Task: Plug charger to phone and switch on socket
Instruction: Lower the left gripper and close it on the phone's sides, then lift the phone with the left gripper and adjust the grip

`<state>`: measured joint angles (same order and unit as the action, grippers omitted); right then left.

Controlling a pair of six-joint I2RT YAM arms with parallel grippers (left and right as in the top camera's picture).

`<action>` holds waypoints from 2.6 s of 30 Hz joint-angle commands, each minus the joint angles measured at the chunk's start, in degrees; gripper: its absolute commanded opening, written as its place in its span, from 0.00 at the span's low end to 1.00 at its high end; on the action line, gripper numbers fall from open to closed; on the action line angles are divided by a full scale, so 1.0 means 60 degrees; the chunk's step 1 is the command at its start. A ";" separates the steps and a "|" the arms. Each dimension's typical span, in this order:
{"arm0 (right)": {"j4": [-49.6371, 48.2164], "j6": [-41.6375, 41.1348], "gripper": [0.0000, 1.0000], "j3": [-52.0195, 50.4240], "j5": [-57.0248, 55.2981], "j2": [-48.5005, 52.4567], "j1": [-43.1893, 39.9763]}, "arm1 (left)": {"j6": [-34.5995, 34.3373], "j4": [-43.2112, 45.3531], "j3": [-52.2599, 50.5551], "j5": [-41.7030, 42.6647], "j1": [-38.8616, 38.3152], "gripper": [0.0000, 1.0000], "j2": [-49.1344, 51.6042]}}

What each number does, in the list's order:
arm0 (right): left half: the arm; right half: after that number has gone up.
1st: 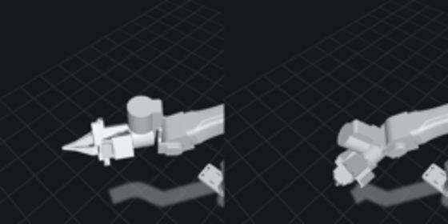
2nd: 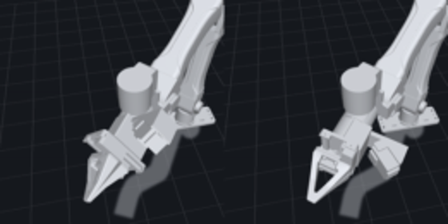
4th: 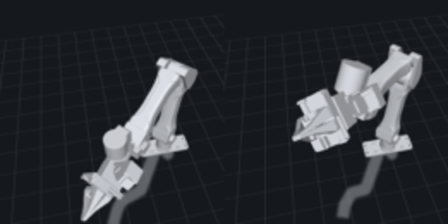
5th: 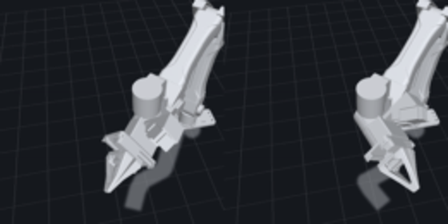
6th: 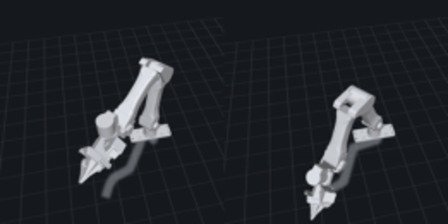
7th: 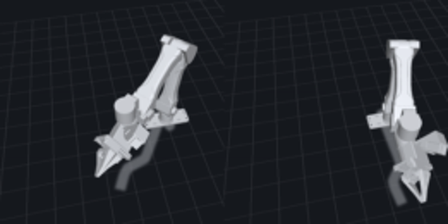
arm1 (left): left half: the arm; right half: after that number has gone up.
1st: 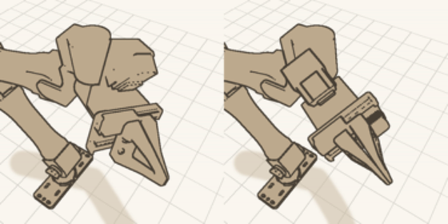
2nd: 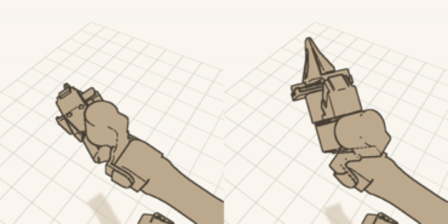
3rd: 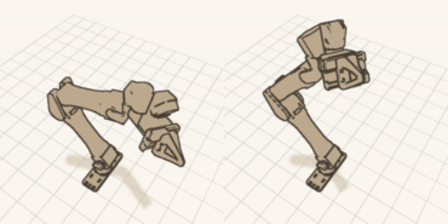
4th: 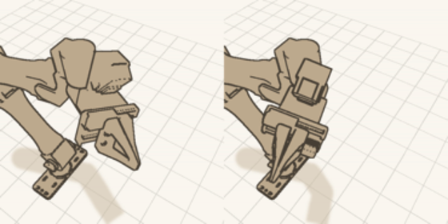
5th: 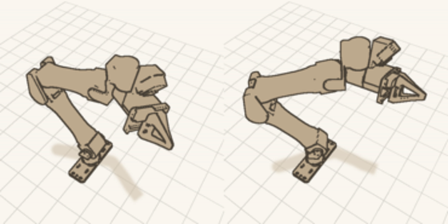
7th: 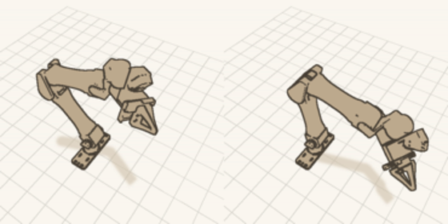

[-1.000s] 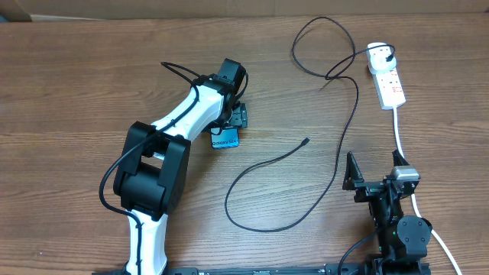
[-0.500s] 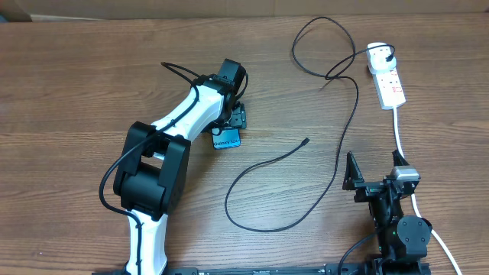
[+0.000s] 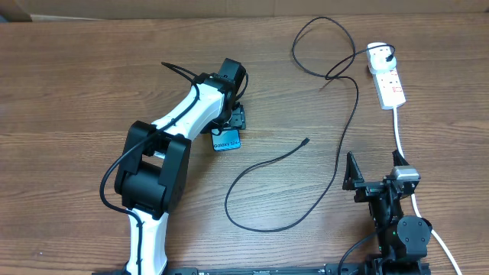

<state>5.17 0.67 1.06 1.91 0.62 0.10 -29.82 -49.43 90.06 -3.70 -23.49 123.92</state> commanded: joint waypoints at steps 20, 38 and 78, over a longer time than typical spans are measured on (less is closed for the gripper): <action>-0.0058 0.0040 1.00 -0.0098 -0.0087 -0.0076 0.0044 | -0.0033 -0.0969 0.0958 -0.0007 0.0055 0.74 0.0397; -0.0058 0.0040 1.00 -0.0098 -0.0087 -0.0076 0.0044 | -0.0033 -0.2557 0.2736 0.0135 0.0055 0.74 0.0397; -0.0058 0.0040 1.00 -0.0098 -0.0087 -0.0076 0.0044 | 0.0251 0.0044 0.0801 -0.0699 0.0055 0.96 0.0404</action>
<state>5.17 0.67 1.06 1.89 0.62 0.10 -29.58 -49.43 95.26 -5.63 -23.49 126.34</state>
